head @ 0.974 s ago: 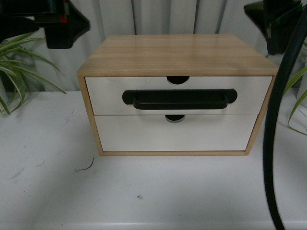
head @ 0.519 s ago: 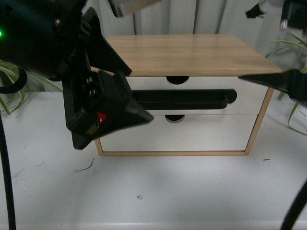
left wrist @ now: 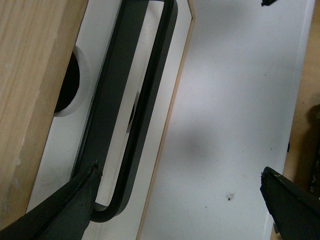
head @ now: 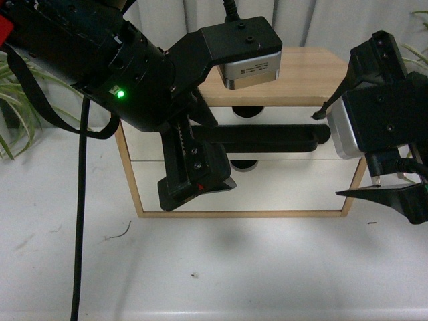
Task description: Pull drawer
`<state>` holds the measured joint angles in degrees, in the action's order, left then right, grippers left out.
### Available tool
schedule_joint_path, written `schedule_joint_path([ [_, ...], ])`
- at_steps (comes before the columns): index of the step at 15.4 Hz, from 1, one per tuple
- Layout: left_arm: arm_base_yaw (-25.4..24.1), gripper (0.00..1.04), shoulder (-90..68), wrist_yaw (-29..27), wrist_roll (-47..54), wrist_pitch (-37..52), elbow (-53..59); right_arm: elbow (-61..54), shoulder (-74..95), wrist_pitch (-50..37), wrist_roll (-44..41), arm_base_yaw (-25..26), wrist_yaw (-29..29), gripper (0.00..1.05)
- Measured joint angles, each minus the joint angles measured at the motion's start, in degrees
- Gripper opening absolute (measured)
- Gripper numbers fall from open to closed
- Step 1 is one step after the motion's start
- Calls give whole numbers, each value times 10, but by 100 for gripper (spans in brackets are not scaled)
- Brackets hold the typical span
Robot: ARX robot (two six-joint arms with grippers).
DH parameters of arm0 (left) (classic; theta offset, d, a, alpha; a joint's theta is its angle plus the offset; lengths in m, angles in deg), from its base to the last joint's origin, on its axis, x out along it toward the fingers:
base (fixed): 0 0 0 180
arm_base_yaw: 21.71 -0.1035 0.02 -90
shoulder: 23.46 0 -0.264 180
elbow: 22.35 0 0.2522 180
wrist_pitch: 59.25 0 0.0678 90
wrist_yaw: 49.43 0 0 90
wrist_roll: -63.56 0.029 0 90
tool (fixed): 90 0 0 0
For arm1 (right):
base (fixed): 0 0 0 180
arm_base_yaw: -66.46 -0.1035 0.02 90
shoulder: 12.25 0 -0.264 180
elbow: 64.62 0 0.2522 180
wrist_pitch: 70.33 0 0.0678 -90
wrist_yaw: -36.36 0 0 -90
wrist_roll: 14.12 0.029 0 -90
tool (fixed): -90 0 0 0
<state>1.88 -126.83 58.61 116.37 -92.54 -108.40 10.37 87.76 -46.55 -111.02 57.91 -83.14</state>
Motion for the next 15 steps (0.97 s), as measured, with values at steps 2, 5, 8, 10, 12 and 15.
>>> schedule_joint_path([
  [2, 0, 98, -11, 0, -6, 8, -7, 5, 14, -7, 9, -8, 1, 98],
  [5, 3, 98, -19, 0, -10, 11, -11, 13, 26, -9, 15, -12, 2, 98],
  [8, 3, 98, -23, 0, -12, 11, -12, 17, 32, -15, 16, -16, 6, 98],
  [10, 5, 98, -27, -2, -13, 12, -14, 22, 37, -16, 16, -17, 10, 98],
  [12, 6, 98, -36, -5, -14, 14, -20, 31, 46, -16, 19, -20, 13, 98],
  [15, 8, 98, -50, -10, -14, 25, -22, 34, 62, -16, 22, -24, 17, 98],
])
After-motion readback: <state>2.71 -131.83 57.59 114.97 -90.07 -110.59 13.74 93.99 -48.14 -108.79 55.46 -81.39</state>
